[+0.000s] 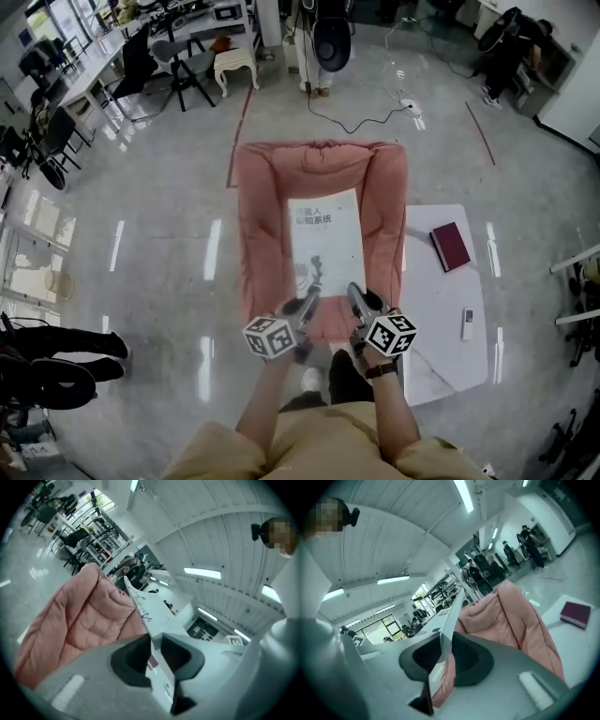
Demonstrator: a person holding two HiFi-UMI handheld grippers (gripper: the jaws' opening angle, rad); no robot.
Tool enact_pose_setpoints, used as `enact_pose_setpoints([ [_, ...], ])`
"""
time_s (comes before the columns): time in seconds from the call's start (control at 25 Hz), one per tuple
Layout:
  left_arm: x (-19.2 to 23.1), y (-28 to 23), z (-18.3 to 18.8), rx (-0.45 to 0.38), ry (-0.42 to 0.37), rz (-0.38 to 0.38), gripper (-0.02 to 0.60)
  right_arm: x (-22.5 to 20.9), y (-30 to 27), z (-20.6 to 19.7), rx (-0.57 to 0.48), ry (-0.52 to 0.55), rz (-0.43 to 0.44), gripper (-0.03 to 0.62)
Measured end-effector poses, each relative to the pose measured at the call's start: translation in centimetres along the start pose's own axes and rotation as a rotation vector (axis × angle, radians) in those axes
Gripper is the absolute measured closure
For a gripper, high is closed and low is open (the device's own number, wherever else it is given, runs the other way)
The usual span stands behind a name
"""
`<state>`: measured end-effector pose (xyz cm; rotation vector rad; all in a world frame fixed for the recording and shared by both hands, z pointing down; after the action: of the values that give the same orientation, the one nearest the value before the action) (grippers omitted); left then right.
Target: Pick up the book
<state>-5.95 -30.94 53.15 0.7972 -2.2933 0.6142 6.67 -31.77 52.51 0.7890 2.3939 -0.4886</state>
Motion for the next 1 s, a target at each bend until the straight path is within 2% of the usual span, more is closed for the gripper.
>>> enact_pose_setpoints([
  [0.24, -6.5, 0.8, 9.2, -0.16, -0.231, -0.043, 0.518, 6.1, -0.2, 9.4, -0.19, 0.176, 0.07, 0.536],
  [0.4, -10.4, 1.6, 13.6, -0.271, -0.399, -0.051, 0.515, 9.2, 0.2, 13.9, -0.304, 0.289, 0.124, 0.536],
  [0.52, -12.8, 2.5, 16.7, -0.341, -0.485, -0.04, 0.514, 11.9, 0.2, 17.0, -0.353, 0.376, 0.149, 0.533],
  [0.76, -15.2, 2.2, 19.1, -0.425, -0.537, -0.025, 0.512, 13.9, 0.6, 20.5, -0.414, 0.511, 0.16, 0.534],
  [1.0, -16.3, 2.0, 20.9, -0.457, -0.579, -0.005, 0.511, 14.6, 0.3, 22.1, -0.45, 0.566, 0.166, 0.536],
])
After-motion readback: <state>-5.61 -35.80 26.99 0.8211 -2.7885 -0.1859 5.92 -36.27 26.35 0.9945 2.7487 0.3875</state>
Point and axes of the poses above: the fingertips, and each gripper's own axes: y backward along the fingers, x to its left, z out of its top, the point moved 2 cm from there along y, backward along the fingers, and after that the axes turned 4 degrees about z, right-handed, at the moved point
